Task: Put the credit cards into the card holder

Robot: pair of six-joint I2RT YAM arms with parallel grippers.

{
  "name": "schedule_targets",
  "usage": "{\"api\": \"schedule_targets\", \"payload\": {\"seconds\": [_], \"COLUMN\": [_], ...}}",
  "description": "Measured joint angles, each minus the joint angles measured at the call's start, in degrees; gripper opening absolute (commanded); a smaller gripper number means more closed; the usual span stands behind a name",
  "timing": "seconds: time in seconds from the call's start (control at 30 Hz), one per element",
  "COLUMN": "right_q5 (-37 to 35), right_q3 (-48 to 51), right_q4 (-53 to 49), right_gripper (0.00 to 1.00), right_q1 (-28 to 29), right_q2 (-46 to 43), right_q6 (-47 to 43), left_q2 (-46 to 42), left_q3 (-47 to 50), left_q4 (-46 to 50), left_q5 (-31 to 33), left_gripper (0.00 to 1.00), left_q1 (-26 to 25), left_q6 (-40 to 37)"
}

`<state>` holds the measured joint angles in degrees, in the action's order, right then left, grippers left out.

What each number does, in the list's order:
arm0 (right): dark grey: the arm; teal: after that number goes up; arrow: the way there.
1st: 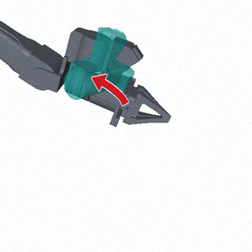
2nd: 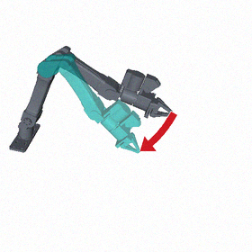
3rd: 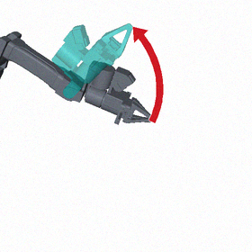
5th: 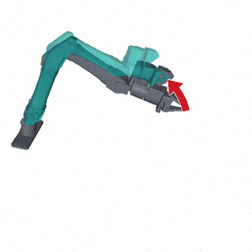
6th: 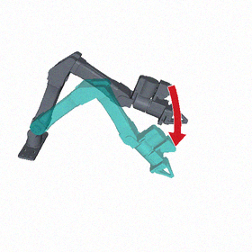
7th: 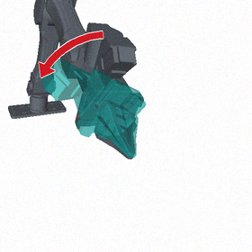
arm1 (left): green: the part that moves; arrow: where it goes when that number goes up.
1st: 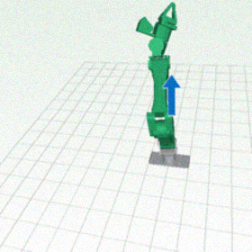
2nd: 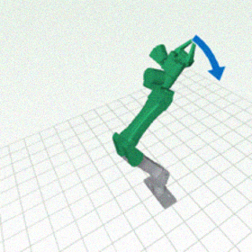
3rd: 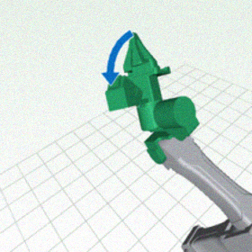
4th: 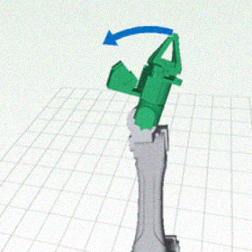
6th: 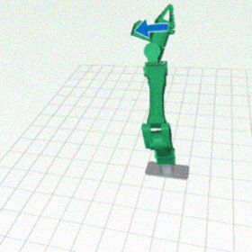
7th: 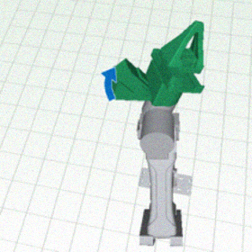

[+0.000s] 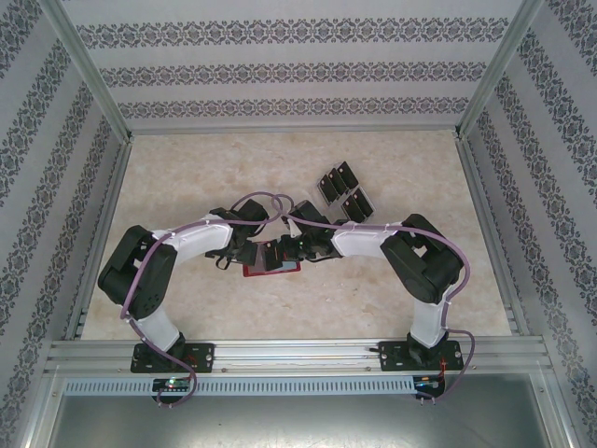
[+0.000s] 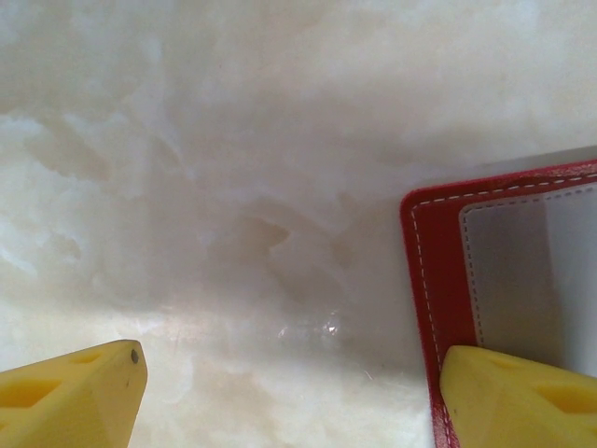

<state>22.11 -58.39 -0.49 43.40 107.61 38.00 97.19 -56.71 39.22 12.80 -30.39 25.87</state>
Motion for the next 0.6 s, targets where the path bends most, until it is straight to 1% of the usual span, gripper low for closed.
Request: {"api": "schedule_targets", "payload": {"seconds": [0.17, 0.37, 0.6], "right_q5": [0.24, 1.84, 2.38], "right_q3": [-0.22, -0.31, 0.26], "right_q4": [0.02, 1.44, 2.71], "right_gripper": [0.0, 0.0, 0.0], "right_q1": [-0.02, -0.02, -0.04], "right_q2": [0.44, 1.31, 1.29], "right_q6": [1.38, 6.01, 9.09], "left_q2": [0.22, 0.22, 0.26], "left_q3": [-0.22, -0.22, -0.22], "left_q4": [0.24, 0.24, 0.24], "left_q5": [-0.02, -0.04, -0.07], "left_gripper": [0.84, 0.84, 0.84], "left_q1": [0.0, 0.0, -0.02], "left_q6": [0.0, 0.02, 0.02]}}
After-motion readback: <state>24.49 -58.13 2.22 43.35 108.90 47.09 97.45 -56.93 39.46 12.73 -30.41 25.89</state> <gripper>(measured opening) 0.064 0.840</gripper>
